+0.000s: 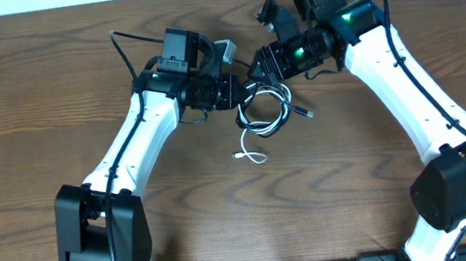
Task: Untangle cables
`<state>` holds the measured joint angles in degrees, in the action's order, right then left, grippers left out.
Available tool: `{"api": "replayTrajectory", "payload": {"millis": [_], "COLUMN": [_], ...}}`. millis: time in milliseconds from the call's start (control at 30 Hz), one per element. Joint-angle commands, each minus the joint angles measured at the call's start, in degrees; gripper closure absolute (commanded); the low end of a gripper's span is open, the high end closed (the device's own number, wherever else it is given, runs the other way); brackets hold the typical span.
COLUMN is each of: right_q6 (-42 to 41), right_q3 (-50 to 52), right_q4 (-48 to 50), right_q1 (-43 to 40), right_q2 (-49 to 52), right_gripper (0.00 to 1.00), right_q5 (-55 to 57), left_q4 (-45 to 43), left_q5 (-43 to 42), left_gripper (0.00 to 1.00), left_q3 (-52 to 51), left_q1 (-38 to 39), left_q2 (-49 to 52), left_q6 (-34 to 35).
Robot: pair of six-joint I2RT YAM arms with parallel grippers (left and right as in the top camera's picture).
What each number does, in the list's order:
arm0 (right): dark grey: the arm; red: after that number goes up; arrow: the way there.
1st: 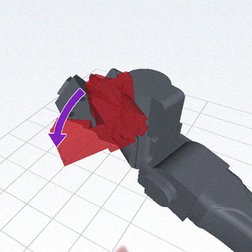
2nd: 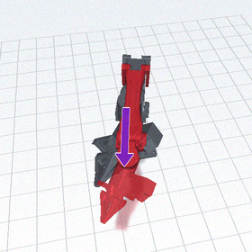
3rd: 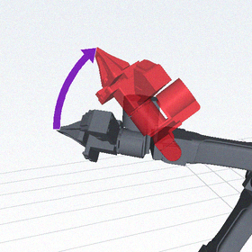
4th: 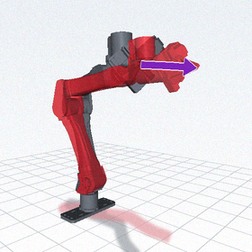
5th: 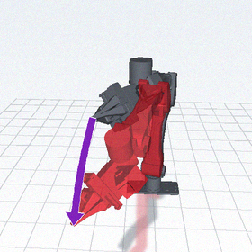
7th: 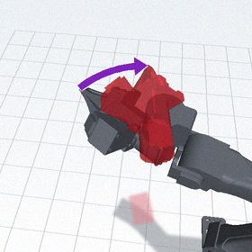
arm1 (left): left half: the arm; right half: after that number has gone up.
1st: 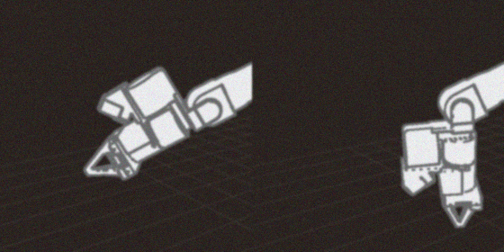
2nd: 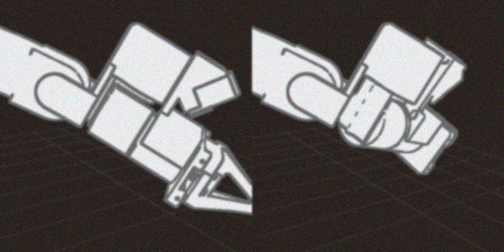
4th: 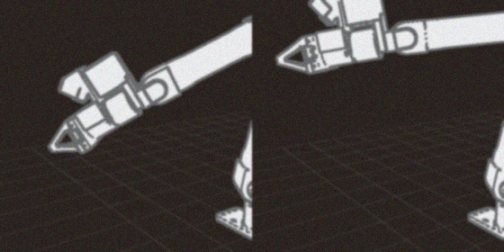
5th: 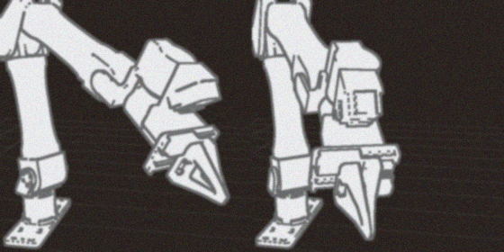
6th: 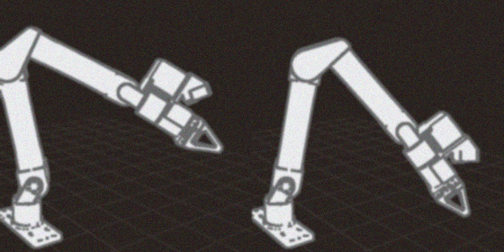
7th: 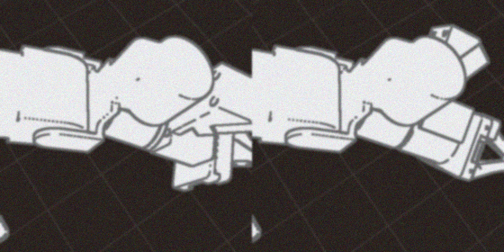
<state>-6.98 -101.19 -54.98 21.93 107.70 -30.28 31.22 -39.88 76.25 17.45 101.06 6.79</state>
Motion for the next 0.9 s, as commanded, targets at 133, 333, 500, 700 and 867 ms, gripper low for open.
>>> {"api": "replayTrajectory", "payload": {"millis": [133, 333, 500, 700, 867], "right_q6": [-1.11, -1.11, -0.61, 0.39, 0.33], "right_q3": [-0.31, -0.31, -0.31, -0.28, -0.28], "right_q4": [2.19, 4.98, 5.14, 4.46, 6.14], "right_q1": [0.37, 0.66, 0.46, 0.68, 1.33], "right_q2": [2.21, 2.47, 2.47, 2.62, 4.85], "right_gripper": [0.58, 0.81, 0.99, 0.75, 0.87], "right_q5": [1.46, 4.0, 5.95, 5.81, 2.43], "left_q4": [-0.07, -0.07, -0.09, -0.07, -0.31], "left_q5": [-7.96, -7.91, -7.93, -7.93, -7.91], "left_gripper": [0.92, 0.92, 0.93, 0.93, 0.93], "left_q3": [-0.04, -0.04, -0.04, -0.04, -0.04], "left_q1": [-0.02, -0.02, -0.02, -0.02, -0.02], "left_q2": [-0.11, -0.11, -0.11, -0.11, -0.11], "left_q6": [6.27, 8.28, 10.03, 10.08, 10.08]}}
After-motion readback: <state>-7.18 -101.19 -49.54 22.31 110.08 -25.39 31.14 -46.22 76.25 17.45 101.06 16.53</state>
